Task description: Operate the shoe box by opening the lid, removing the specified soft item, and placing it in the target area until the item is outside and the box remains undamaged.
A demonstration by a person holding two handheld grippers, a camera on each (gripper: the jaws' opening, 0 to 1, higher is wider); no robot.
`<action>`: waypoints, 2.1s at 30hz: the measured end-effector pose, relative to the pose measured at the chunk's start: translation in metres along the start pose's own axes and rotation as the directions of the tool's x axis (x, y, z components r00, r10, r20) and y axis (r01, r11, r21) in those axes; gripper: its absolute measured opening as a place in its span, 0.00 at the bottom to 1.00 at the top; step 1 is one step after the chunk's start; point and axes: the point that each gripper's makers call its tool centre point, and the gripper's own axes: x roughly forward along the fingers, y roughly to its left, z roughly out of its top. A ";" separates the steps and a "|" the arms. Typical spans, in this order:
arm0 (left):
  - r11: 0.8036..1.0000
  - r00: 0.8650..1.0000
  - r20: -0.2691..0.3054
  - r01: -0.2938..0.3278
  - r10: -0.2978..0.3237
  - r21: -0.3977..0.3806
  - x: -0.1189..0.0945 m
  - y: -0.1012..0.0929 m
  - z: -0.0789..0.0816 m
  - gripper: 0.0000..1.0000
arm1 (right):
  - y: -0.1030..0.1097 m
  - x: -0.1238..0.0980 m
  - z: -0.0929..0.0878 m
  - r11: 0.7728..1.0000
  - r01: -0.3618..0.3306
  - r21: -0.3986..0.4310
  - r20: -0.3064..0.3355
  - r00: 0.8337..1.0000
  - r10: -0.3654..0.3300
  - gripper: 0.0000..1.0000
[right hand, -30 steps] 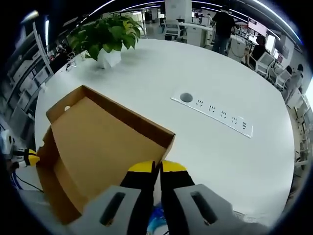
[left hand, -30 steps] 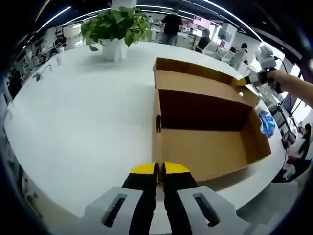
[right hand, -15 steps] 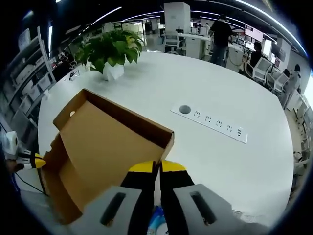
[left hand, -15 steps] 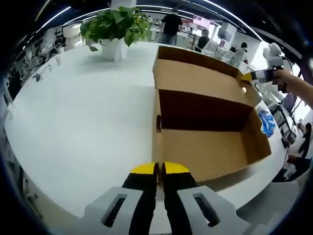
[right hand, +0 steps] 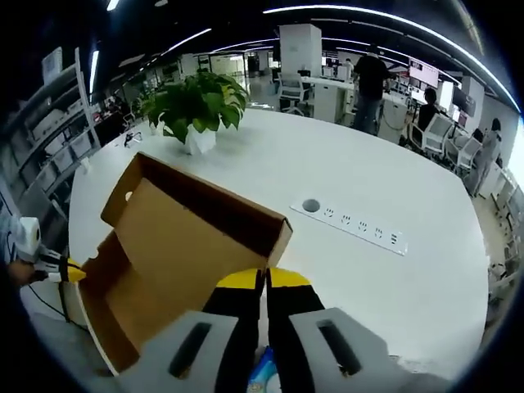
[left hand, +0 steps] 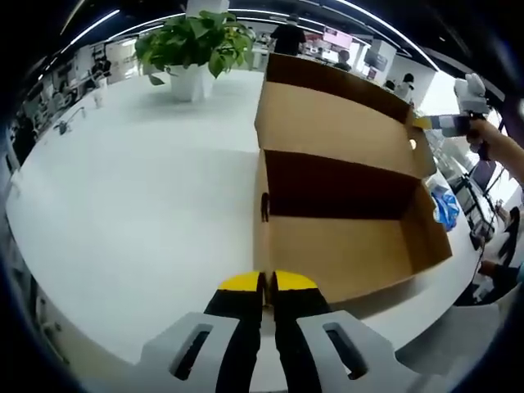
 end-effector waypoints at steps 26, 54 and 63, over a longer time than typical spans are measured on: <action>0.999 0.999 0.025 0.032 -0.032 -0.008 -0.001 -0.001 -0.001 0.01 | 0.022 -0.047 -0.003 0.999 0.009 -0.032 0.125 0.992 -0.005 0.00; 0.997 0.995 0.063 0.072 -0.074 0.034 -0.003 -0.002 0.002 0.04 | 0.040 -0.076 -0.022 0.999 0.035 -0.011 0.236 0.971 -0.031 0.00; 0.996 0.991 0.118 0.055 -0.063 0.075 -0.016 0.004 0.023 0.09 | 0.047 -0.083 -0.028 0.999 0.044 0.000 0.260 0.965 -0.043 0.00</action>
